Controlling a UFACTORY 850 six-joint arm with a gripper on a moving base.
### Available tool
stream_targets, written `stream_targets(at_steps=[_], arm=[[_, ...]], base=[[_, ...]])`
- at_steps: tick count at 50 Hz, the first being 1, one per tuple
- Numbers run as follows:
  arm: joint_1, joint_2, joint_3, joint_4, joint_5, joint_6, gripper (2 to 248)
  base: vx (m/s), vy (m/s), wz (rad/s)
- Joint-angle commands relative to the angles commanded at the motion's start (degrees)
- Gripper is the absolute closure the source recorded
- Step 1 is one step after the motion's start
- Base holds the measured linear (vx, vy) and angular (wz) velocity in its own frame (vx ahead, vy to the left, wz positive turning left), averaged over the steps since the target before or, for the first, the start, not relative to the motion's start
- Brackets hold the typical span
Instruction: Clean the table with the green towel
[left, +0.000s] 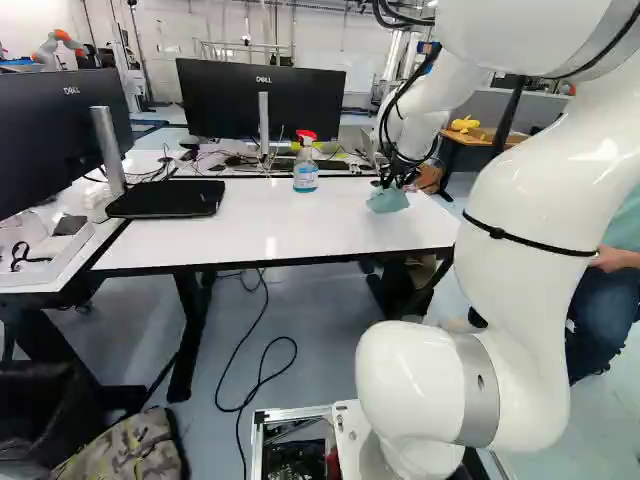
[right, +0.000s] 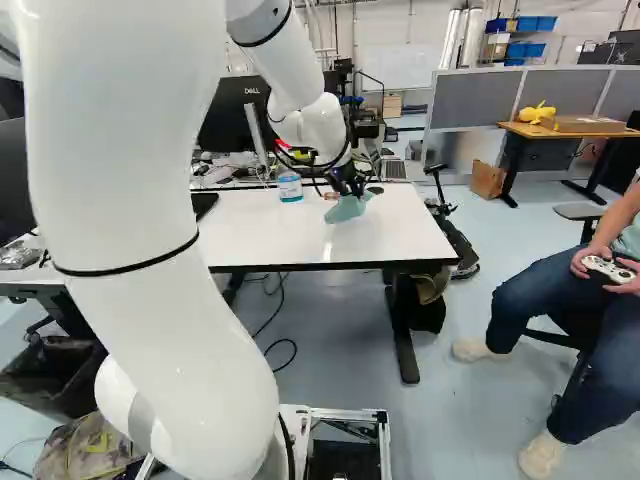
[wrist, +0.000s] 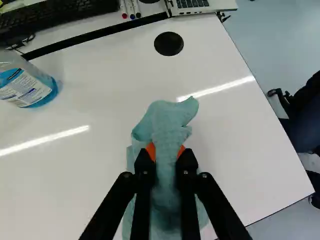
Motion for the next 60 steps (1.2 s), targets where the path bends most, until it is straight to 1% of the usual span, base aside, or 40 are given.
stream_targets(at_steps=[12,24,60], arm=[[-1.69,-2.31,-2.65,0.0,0.0,0.0,193],[-2.9,-5.26,-6.12,0.0,0.0,0.0,193],[-5.38,-14.59,-17.64,0.0,0.0,0.0,193]], base=[[0.0,0.0,0.0],[0.0,0.0,0.0],[0.0,0.0,0.0]])
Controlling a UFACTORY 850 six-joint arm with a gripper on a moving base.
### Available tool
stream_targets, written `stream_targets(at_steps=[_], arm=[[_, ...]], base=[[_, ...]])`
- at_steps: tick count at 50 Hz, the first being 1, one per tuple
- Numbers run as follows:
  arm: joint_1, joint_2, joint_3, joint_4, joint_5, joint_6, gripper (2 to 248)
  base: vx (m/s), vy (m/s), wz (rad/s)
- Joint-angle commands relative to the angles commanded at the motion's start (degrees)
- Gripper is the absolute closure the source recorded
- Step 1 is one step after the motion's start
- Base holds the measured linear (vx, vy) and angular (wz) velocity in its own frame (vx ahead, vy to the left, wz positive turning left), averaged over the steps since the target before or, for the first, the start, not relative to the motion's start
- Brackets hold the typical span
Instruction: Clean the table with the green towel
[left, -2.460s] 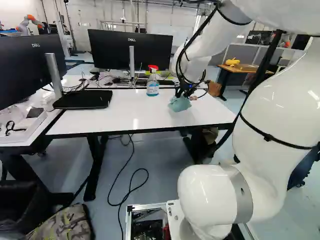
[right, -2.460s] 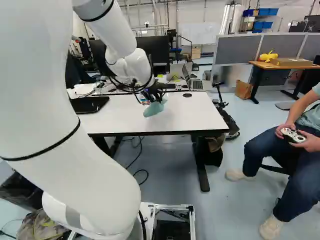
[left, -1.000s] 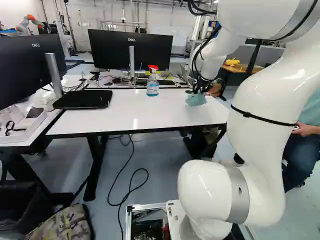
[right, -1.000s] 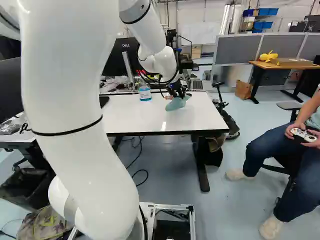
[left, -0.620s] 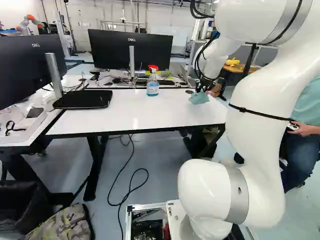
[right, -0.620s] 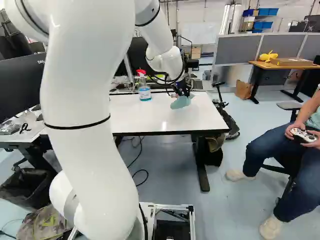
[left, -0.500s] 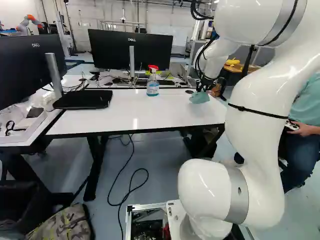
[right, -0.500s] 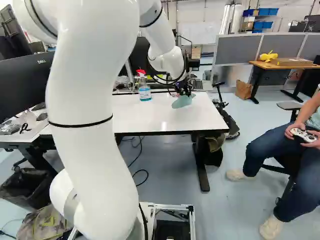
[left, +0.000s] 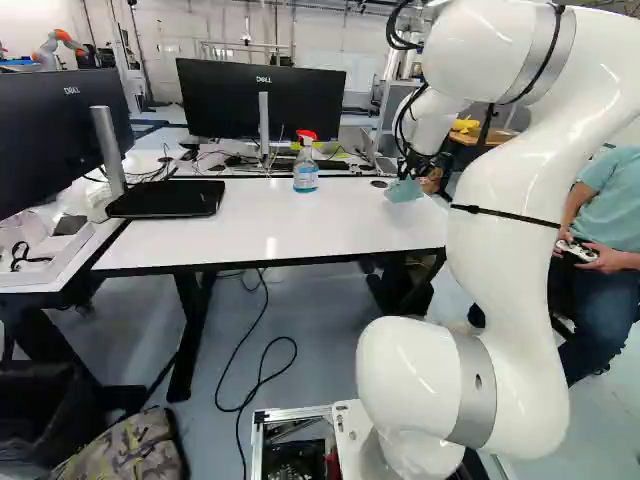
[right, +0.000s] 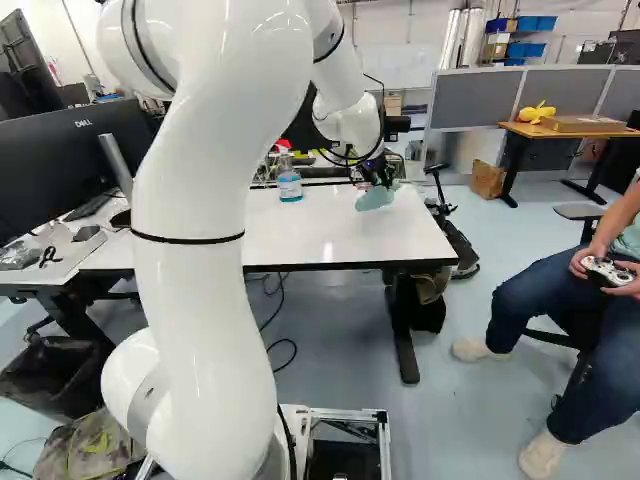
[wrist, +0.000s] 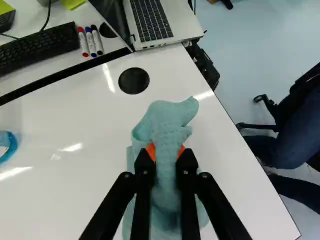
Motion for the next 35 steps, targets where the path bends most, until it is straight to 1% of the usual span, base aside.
stream_targets(at_steps=[11,29,30,34,35], arm=[[-0.8,-2.29,-2.95,0.0,0.0,0.0,193],[-0.89,-2.42,-3.11,0.0,0.0,0.0,193],[-0.89,-2.42,-3.11,0.0,0.0,0.0,174],[-0.89,-2.42,-3.11,0.0,0.0,0.0,174],[-0.89,-2.42,-3.11,0.0,0.0,0.0,140]], base=[[0.0,0.0,0.0],[0.0,0.0,0.0],[0.0,0.0,0.0],[0.0,0.0,0.0],[0.0,0.0,0.0]])
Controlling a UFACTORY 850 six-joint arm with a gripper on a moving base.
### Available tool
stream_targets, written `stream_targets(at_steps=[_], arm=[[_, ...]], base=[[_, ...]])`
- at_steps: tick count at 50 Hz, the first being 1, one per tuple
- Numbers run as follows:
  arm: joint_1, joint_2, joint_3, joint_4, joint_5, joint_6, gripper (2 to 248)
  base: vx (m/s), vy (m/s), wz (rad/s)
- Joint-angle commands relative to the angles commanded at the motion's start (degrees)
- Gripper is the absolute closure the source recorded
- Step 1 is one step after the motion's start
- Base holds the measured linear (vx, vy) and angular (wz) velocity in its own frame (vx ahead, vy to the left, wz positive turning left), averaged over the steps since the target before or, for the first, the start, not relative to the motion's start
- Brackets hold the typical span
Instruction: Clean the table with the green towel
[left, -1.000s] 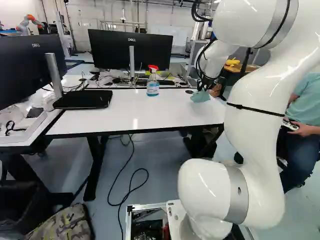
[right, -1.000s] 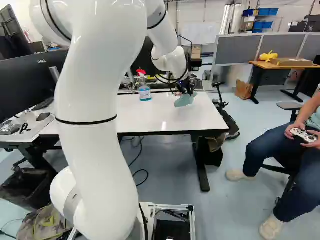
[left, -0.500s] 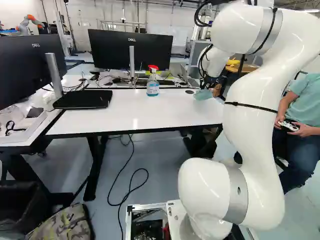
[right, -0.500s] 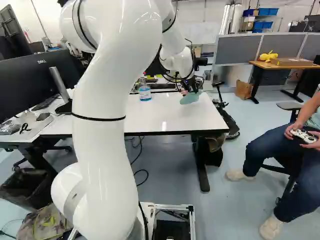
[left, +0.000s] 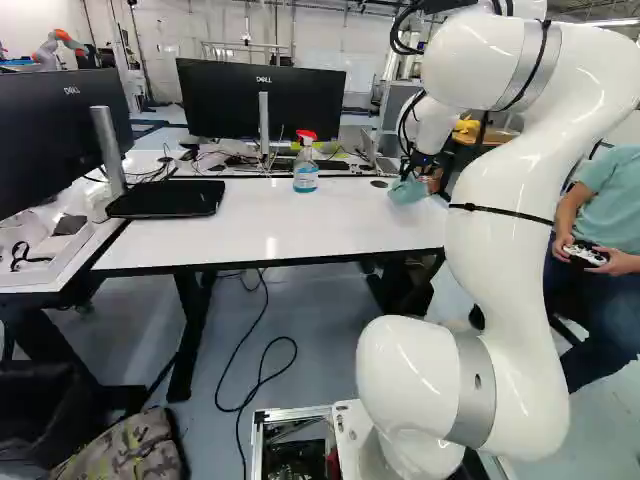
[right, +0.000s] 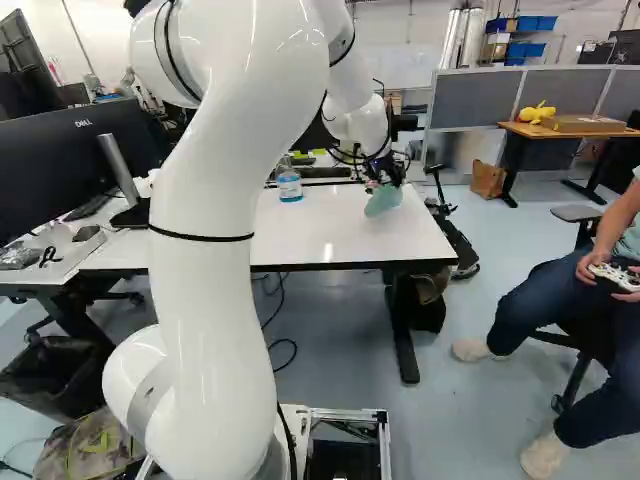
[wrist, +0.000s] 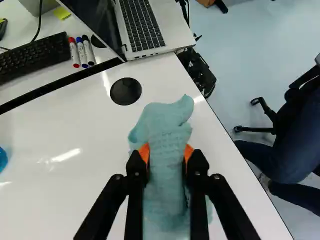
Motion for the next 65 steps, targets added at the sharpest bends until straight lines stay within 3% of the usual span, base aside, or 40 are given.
stream_targets(at_steps=[4,5,9,10,15,16,20,21,65], arm=[[0.0,0.0,0.0,0.0,0.0,0.0,140],[0.0,0.0,0.0,0.0,0.0,0.0,105],[0.0,0.0,0.0,0.0,0.0,0.0,105],[0.0,0.0,0.0,0.0,0.0,0.0,69],[0.0,0.0,0.0,0.0,0.0,0.0,69],[0.0,0.0,0.0,0.0,0.0,0.0,33],[0.0,0.0,0.0,0.0,0.0,0.0,33],[0.0,0.0,0.0,0.0,0.0,0.0,3],[0.08,0.15,0.25,0.0,0.21,0.0,3]], base=[[0.0,0.0,0.0],[0.0,0.0,0.0],[0.0,0.0,0.0],[0.0,0.0,0.0],[0.0,0.0,0.0],[0.0,0.0,0.0],[0.0,0.0,0.0],[0.0,0.0,0.0],[0.0,0.0,0.0]])
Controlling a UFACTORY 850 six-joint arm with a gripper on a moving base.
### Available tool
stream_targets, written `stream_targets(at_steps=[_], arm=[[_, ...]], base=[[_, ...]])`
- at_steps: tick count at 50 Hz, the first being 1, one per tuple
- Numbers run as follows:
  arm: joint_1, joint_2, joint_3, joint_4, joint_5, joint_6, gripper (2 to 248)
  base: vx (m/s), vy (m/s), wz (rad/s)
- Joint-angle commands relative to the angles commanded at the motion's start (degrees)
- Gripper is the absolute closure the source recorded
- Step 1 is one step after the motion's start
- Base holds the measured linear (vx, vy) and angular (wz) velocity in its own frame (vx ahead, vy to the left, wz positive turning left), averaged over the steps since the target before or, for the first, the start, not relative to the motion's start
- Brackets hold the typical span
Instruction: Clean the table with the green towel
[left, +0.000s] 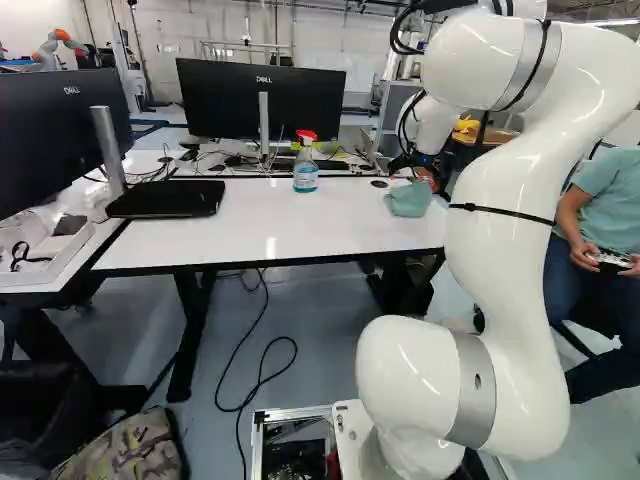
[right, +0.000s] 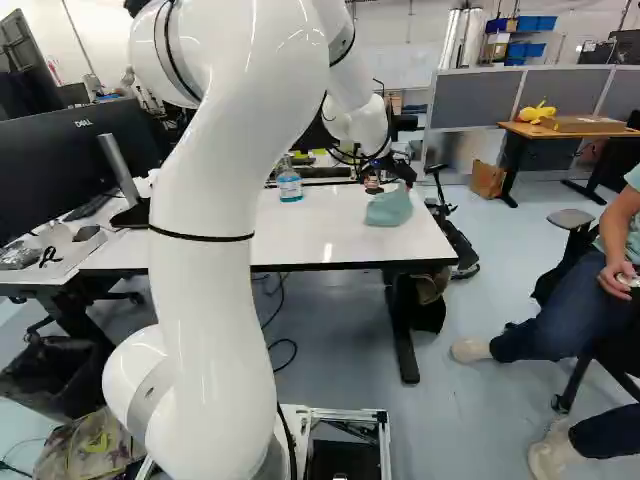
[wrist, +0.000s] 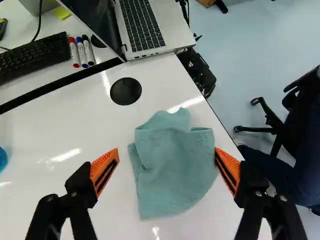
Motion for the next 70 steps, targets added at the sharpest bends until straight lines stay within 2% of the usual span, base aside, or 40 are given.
stream_targets(at_steps=[18,35,52,70], arm=[[0.64,1.19,2.02,0.01,1.71,0.0,3],[1.86,3.46,5.9,0.03,4.99,0.0,3],[3.66,6.81,11.59,0.06,9.81,0.0,3],[6.19,11.53,19.64,0.1,16.62,0.0,3]], base=[[0.0,0.0,0.0],[0.0,0.0,0.0],[0.0,0.0,0.0],[0.0,0.0,0.0]])
